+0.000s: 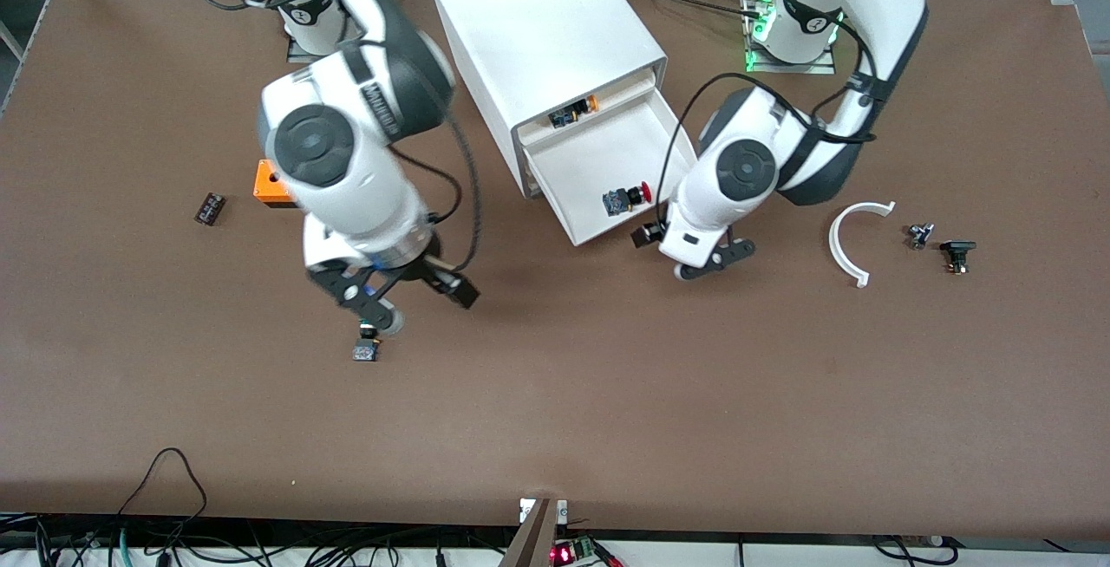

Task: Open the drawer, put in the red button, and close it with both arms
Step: 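Push the drawer shut with the left gripper while the right gripper withdraws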

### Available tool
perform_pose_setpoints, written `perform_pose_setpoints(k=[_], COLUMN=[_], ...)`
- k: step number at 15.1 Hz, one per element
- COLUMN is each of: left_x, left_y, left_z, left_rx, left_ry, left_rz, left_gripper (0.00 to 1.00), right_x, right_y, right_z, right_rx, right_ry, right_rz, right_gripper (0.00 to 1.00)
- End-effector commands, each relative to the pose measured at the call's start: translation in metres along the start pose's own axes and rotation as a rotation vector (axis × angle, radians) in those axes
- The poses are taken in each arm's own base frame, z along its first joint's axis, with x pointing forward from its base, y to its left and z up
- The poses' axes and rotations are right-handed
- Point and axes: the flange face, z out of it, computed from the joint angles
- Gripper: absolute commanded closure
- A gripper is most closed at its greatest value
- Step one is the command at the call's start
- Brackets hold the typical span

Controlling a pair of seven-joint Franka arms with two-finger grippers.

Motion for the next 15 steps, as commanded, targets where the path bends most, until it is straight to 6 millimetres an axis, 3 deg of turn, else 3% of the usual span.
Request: perform_pose_setpoints(k=[1, 4, 10, 13, 15], left_x=[-0.031, -0.066, -0.122, -0.146, -0.152], left_y=[0.002, 0.010, 0.023, 0.029, 0.030], left_z=[-0.002, 0.016, 0.030, 0.037, 0.038], left_rx=[0.026, 0.053, 0.075, 0.083, 0.084], left_ry=[0.043, 0.012, -0.021, -0.034, -0.038], left_rz=[0.000, 0.055, 0.089, 0.096, 0.093], left_gripper=[0.00, 0.00, 0.00, 0.00, 0.00], right_x=[0.040, 0.081, 0.148, 0.160, 0.160], right_y=[0.038, 0.075, 0.144, 0.166, 0.180], right_z=[-0.023, -0.016, -0.004, -0.011, -0.018], right_rx=[0.008, -0.009, -0.077, -0.099, -0.102], right_ry=[-0.031, -0.037, -0.001, 0.012, 0.006], right_rz=[-0.109, -0.232, -0.400, -0.414, -0.432], right_gripper=[0.00, 0.00, 0.00, 0.00, 0.00])
